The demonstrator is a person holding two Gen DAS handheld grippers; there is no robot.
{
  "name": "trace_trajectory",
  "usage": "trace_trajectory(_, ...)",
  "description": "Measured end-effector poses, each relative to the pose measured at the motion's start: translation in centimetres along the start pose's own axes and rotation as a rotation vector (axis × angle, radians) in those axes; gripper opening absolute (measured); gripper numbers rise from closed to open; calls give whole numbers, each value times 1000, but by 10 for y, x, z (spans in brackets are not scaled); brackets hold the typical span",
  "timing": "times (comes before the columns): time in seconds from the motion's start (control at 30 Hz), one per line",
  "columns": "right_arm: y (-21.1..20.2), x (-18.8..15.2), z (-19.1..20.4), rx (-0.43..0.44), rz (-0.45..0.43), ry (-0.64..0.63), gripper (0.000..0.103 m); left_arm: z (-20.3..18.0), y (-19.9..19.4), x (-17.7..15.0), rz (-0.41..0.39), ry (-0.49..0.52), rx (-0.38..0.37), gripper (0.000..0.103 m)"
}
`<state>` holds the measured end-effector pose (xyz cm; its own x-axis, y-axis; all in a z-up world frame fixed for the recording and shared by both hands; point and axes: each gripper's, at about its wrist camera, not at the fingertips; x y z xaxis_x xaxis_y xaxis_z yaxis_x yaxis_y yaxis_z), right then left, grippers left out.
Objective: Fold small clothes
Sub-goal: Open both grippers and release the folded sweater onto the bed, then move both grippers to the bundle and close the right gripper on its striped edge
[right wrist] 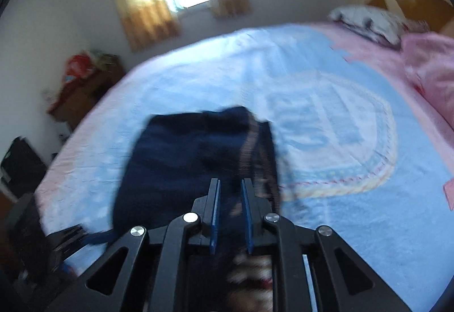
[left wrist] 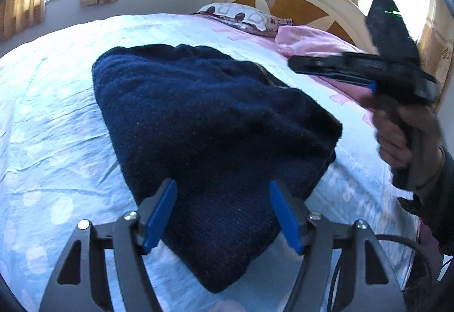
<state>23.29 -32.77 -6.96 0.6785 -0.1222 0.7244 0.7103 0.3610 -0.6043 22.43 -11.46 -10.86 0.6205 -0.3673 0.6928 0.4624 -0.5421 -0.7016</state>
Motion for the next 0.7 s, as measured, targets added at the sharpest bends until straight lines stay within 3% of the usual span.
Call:
trace_trajectory(0.07, 4, -10, 14, 45, 55, -55, 15, -1, 1, -3, 4, 0, 7, 71)
trace_trajectory(0.17, 19, -27, 15, -8, 128, -101, 15, 0, 3, -4, 12, 0, 10, 73)
trace_trajectory(0.27, 35, -41, -13, -56, 205, -26, 15, 1, 5, -4, 18, 0, 12, 73)
trace_trajectory(0.37, 34, -46, -25, 0, 192, 26, 15, 2, 5, -7, 24, 2, 15, 74)
trace_trajectory(0.53, 35, -50, -20, -6, 193, -17, 15, -1, 7, -4, 37, 3, 27, 77)
trace_trajectory(0.63, 33, -44, -19, -9, 196, -21, 15, -2, 4, 1, 41, 1, 61, 85)
trace_trajectory(0.7, 27, -40, -13, -21, 185, -43, 21, 3, -2, 5, 19, -18, 85, 97)
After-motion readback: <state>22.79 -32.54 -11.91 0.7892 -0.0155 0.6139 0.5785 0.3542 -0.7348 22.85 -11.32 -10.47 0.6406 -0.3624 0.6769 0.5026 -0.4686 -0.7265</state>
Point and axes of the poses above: each gripper's, at about its wrist camera, not at the fingertips, and y roughly the way its jaws point, z to its left, x to its top, and after that the axes turned 7 degrees about x, right-handed
